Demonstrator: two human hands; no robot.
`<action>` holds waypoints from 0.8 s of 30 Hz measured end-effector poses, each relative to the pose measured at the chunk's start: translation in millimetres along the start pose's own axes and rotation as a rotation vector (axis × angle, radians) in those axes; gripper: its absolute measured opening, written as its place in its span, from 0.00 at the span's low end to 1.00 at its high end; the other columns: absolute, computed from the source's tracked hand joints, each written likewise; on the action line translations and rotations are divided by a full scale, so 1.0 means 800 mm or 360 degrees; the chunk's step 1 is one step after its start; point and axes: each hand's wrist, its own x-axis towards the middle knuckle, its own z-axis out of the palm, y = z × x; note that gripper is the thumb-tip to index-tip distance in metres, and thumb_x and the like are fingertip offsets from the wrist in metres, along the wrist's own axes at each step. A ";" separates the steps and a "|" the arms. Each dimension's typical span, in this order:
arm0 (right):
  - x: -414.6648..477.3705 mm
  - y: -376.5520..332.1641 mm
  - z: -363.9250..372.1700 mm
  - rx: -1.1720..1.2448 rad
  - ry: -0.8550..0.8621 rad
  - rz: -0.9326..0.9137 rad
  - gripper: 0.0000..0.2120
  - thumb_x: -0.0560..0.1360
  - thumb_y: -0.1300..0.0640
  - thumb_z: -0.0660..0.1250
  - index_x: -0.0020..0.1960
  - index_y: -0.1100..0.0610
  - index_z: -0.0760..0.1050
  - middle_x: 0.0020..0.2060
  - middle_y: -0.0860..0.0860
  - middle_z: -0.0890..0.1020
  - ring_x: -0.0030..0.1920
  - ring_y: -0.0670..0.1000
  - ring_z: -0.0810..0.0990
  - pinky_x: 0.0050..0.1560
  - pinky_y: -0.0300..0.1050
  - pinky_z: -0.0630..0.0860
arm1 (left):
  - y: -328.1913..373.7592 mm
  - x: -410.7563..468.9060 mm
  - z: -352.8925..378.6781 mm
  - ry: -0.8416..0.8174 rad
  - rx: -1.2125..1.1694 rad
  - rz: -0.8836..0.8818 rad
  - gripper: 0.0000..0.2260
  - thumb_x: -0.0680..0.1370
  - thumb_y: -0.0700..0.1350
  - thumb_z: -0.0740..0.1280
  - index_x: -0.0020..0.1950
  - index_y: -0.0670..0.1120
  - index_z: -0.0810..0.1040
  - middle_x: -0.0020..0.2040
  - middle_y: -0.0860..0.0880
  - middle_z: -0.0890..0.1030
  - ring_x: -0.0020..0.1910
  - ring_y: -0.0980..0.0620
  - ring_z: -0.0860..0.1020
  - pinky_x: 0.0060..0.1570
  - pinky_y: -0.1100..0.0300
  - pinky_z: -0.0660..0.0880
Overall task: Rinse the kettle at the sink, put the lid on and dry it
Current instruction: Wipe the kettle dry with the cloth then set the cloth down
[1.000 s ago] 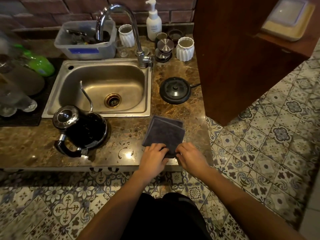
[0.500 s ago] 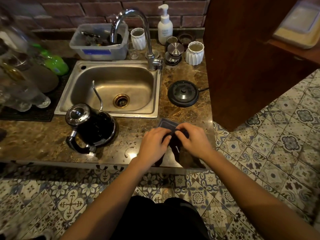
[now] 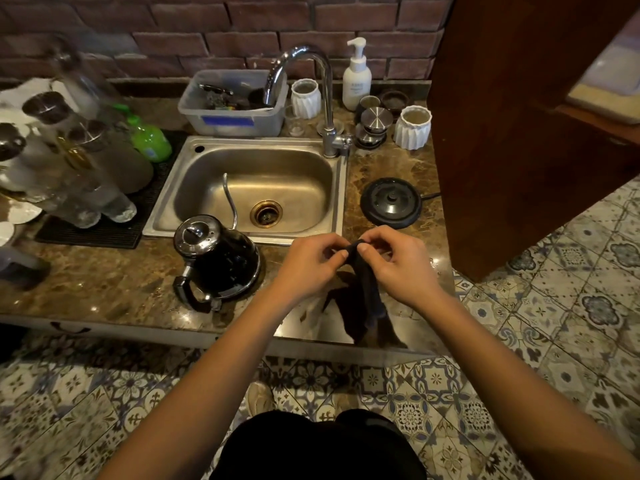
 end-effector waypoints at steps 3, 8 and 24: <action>0.003 -0.022 0.014 0.0021 0.0031 0.0022 0.04 0.78 0.54 0.70 0.51 0.51 0.82 0.42 0.44 0.84 0.44 0.40 0.81 0.42 0.28 0.73 | -0.006 0.002 -0.028 -0.0023 0.0009 0.0048 0.07 0.79 0.43 0.71 0.56 0.50 0.85 0.48 0.52 0.86 0.47 0.57 0.81 0.48 0.66 0.74; 0.014 -0.058 0.047 0.0060 0.0103 -0.0012 0.03 0.78 0.55 0.70 0.51 0.52 0.82 0.42 0.44 0.84 0.44 0.41 0.82 0.43 0.32 0.75 | -0.031 0.011 -0.088 -0.0189 0.0159 0.0202 0.06 0.80 0.44 0.70 0.56 0.48 0.84 0.49 0.51 0.86 0.50 0.54 0.82 0.52 0.57 0.77; 0.056 -0.125 0.209 0.0233 0.0278 0.0375 0.03 0.78 0.56 0.70 0.49 0.54 0.81 0.39 0.46 0.83 0.40 0.41 0.80 0.43 0.35 0.74 | -0.119 0.079 -0.230 -0.0784 0.0773 0.0589 0.07 0.77 0.43 0.71 0.54 0.48 0.85 0.48 0.49 0.86 0.49 0.49 0.81 0.47 0.58 0.70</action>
